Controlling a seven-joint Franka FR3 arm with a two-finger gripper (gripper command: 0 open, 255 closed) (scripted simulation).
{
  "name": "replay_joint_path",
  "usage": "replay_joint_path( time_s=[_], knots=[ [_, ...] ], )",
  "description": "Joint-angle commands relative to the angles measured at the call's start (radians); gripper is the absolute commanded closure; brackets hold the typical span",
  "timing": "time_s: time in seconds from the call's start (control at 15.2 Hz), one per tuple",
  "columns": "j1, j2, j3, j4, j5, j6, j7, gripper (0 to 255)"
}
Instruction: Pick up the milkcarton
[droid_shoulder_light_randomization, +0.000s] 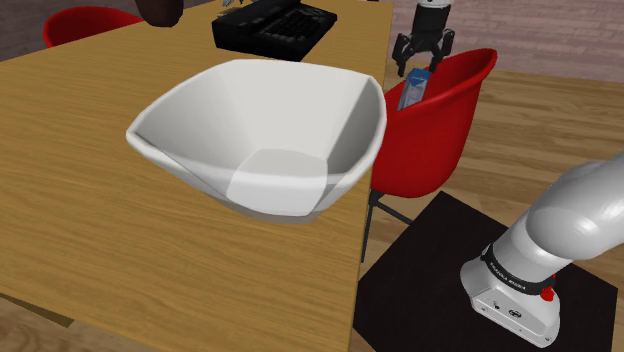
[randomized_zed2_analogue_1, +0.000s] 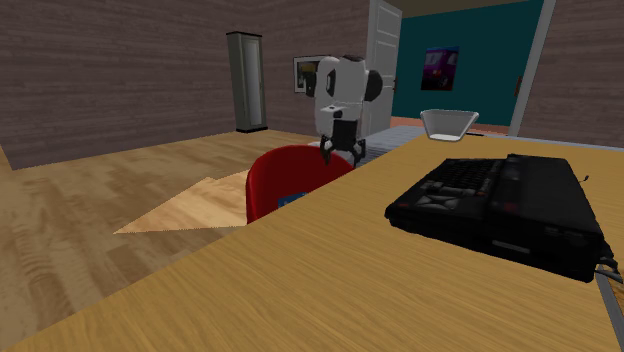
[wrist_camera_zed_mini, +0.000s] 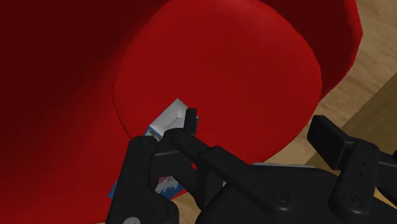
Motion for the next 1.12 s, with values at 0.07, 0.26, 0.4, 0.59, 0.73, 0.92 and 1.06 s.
replay_joint_path(
  time_s=[0.07,0.26,0.4,0.59,0.73,0.92,1.06],
  knots=[
    [-0.031,0.096,-0.034,0.071,0.013,0.031,0.037,0],
    [-0.06,0.18,-0.067,0.134,0.032,0.058,0.073,0],
    [-0.08,0.236,-0.089,0.177,0.048,0.073,0.096,0],
    [-0.111,0.317,-0.122,0.243,0.077,0.092,0.127,0],
    [-0.133,0.37,-0.144,0.287,0.1,0.102,0.146,0],
    [-0.159,0.428,-0.167,0.337,0.127,0.111,0.167,0],
    [-0.159,0.43,-0.167,0.313,0.127,0.137,0.166,0]
  ],
)
